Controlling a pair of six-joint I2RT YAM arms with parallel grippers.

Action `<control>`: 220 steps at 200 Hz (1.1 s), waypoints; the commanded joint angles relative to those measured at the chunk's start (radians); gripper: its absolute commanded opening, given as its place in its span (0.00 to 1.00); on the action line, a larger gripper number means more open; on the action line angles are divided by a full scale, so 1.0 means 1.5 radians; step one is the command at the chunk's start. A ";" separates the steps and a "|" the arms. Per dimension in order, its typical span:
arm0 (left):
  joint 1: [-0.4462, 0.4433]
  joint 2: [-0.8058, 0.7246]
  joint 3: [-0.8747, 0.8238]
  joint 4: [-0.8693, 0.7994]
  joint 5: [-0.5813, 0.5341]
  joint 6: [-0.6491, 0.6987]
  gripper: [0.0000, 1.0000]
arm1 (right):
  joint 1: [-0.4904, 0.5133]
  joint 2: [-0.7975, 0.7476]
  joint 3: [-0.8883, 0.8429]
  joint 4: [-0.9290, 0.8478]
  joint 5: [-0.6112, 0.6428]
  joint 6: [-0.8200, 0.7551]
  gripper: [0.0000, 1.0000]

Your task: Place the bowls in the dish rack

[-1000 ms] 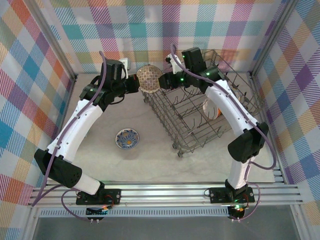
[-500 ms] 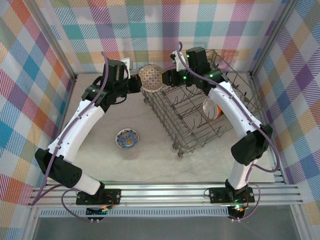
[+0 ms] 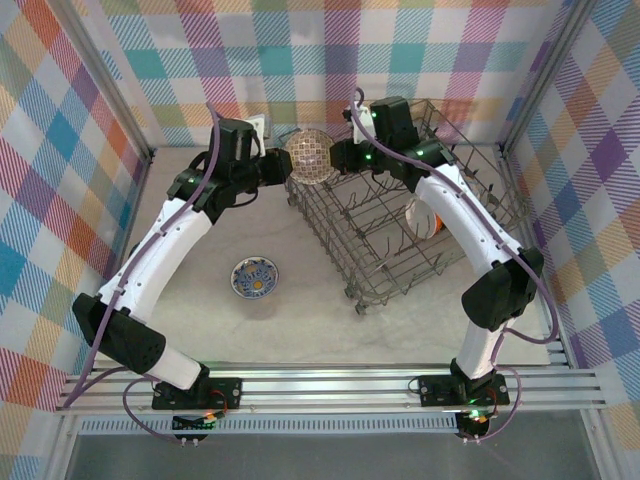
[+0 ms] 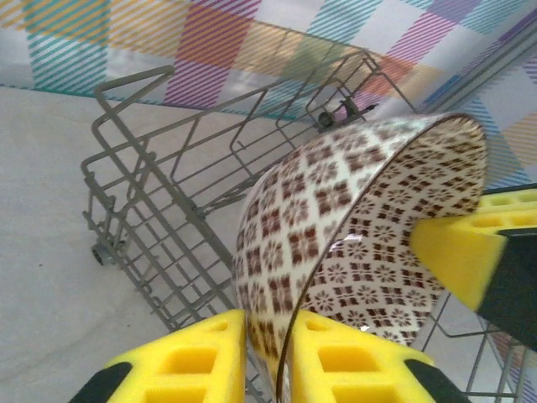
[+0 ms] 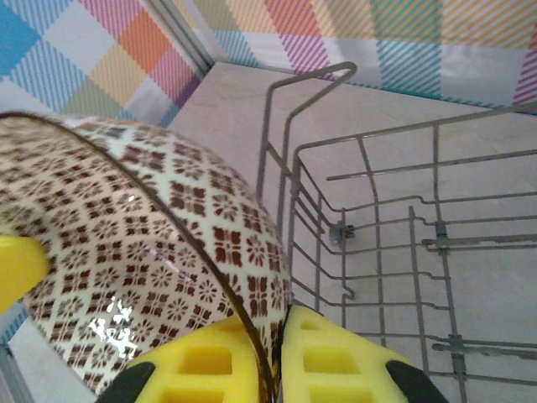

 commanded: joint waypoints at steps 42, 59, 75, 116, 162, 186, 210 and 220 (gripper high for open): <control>0.001 0.024 0.059 0.006 0.043 0.013 0.48 | -0.014 -0.070 -0.036 0.039 0.148 0.015 0.00; 0.009 0.025 0.064 0.006 0.045 0.012 0.57 | -0.029 -0.084 -0.046 0.024 0.192 0.031 0.00; 0.021 0.023 0.063 0.007 0.047 0.011 0.61 | -0.044 -0.106 -0.067 0.019 0.237 0.041 0.00; 0.059 0.025 0.056 0.001 0.059 0.008 0.64 | -0.072 -0.167 -0.131 -0.015 0.419 0.022 0.00; 0.091 0.046 0.041 -0.002 0.084 -0.001 0.64 | -0.068 -0.217 -0.223 -0.080 0.633 -0.002 0.00; 0.093 0.064 0.044 -0.003 0.098 -0.001 0.65 | -0.052 -0.224 -0.269 -0.116 0.708 0.010 0.00; 0.095 0.082 0.046 -0.001 0.109 -0.003 0.65 | -0.032 -0.228 -0.308 -0.132 0.781 0.020 0.00; 0.095 0.090 0.049 -0.001 0.116 -0.003 0.65 | -0.029 -0.227 -0.321 -0.130 0.798 0.021 0.00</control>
